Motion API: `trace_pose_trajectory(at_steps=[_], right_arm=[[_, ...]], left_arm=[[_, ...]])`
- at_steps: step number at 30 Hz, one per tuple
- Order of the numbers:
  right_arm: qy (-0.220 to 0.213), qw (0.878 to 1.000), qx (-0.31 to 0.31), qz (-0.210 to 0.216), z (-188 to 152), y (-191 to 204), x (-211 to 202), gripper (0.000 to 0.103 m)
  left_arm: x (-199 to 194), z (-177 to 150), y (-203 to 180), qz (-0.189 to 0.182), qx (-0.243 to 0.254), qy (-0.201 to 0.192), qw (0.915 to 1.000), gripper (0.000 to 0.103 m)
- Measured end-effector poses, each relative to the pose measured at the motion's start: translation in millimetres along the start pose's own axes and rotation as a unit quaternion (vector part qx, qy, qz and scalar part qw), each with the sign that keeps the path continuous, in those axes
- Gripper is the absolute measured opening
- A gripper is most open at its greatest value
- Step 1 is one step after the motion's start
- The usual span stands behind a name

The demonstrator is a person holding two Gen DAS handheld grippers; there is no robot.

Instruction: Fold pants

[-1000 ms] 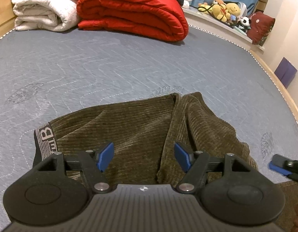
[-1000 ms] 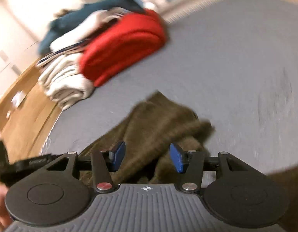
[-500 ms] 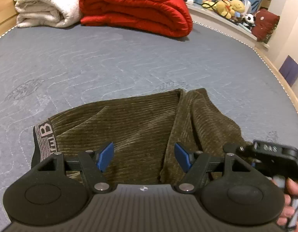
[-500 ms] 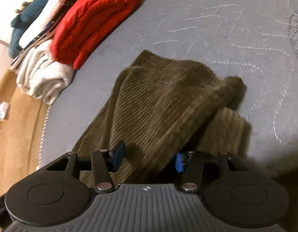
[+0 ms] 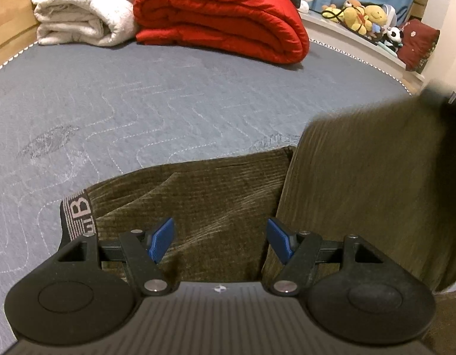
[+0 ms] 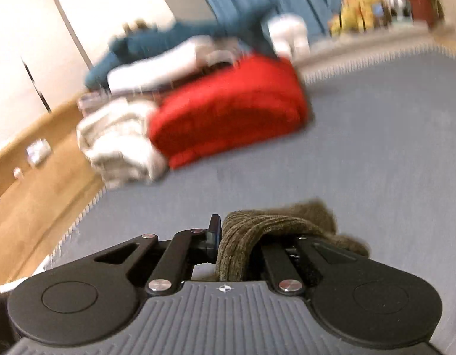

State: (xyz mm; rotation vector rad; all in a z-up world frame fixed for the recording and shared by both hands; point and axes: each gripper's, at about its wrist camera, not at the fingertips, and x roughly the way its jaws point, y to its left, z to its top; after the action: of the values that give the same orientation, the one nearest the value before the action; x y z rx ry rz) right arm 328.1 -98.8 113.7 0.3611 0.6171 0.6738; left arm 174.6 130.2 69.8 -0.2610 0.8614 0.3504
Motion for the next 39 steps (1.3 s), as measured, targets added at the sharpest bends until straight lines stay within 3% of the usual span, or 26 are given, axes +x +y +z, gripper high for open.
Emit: trace_pose_trajectory(at_steps=[3,5,7,9,11,13,15,17,18,19,20,21,24,26,28,29,30,31,32,33,34,36,39], right_arm=[[-0.088,0.996,0.023,-0.007,42,-16,-44,0.005],[-0.171,0.981,0.071,-0.048,63,-42,-87,0.005],[-0.256,0.948,0.128,-0.137,70,-74,-129,0.005],[-0.321,0.898,0.189,-0.234,66,-117,-168,0.006],[-0.333,0.855,0.215,-0.335,55,-157,-183,0.006],[-0.287,0.841,0.216,-0.405,38,-208,-173,0.010],[-0.212,0.838,0.227,-0.448,15,-260,-156,0.010],[-0.135,0.852,0.265,-0.431,-8,-305,-142,0.011],[-0.119,0.851,0.288,-0.423,-20,-320,-143,0.014],[-0.117,0.850,0.307,-0.411,-31,-333,-146,0.019],[-0.119,0.852,0.314,-0.401,-37,-340,-152,0.037],[-0.120,0.854,0.318,-0.394,-41,-345,-156,0.042],[-0.126,0.850,0.336,-0.385,-48,-360,-170,0.044],[-0.133,0.840,0.364,-0.379,-53,-369,-177,0.044],[-0.136,0.829,0.387,-0.380,-49,-377,-181,0.044],[-0.135,0.826,0.390,-0.383,-52,-380,-186,0.044],[-0.134,0.823,0.392,-0.389,-55,-382,-191,0.044],[-0.134,0.820,0.395,-0.392,-56,-377,-192,0.044],[-0.134,0.816,0.400,-0.394,-56,-377,-192,0.035],[-0.134,0.814,0.402,-0.398,-51,-379,-191,0.019],[-0.133,0.815,0.397,-0.400,-42,-380,-186,0.012],[-0.136,0.829,0.372,-0.395,-20,-372,-181,0.008],[-0.153,0.862,0.317,-0.365,38,-347,-166,0.007]], left_arm=[[2,0,-7,-0.003,0.013,-0.004,0.9999,0.074],[1,-1,-14,-0.010,0.028,-0.010,0.9995,0.074],[1,-3,-22,-0.017,0.046,-0.017,0.9986,0.074],[0,-6,-32,-0.027,0.068,-0.025,0.9970,0.074],[1,-10,-43,-0.046,0.090,-0.030,0.9944,0.074],[5,-16,-57,-0.075,0.116,-0.031,0.9899,0.075],[11,-24,-72,-0.110,0.147,-0.022,0.9827,0.076],[20,-33,-86,-0.145,0.171,-0.001,0.9746,0.076],[24,-39,-93,-0.158,0.185,0.008,0.9699,0.076],[28,-44,-99,-0.169,0.199,0.014,0.9651,0.076],[33,-48,-106,-0.180,0.217,0.019,0.9594,0.076],[37,-54,-112,-0.185,0.235,0.020,0.9539,0.076],[55,-69,-125,-0.171,0.282,0.022,0.9439,0.077],[64,-74,-129,-0.161,0.301,0.020,0.9397,0.077],[70,-76,-129,-0.156,0.308,0.022,0.9383,0.074],[71,-75,-129,-0.152,0.310,0.023,0.9381,0.064],[72,-72,-127,-0.144,0.316,0.024,0.9375,0.040],[73,-70,-126,-0.129,0.322,0.023,0.9376,0.032],[73,-65,-122,-0.132,0.316,0.028,0.9389,0.024],[71,-60,-118,-0.140,0.303,0.033,0.9422,0.016],[69,-54,-113,-0.146,0.285,0.037,0.9465,0.015],[61,-44,-104,-0.151,0.265,0.029,0.9520,0.014],[49,-35,-91,-0.149,0.248,0.008,0.9572,0.013]])
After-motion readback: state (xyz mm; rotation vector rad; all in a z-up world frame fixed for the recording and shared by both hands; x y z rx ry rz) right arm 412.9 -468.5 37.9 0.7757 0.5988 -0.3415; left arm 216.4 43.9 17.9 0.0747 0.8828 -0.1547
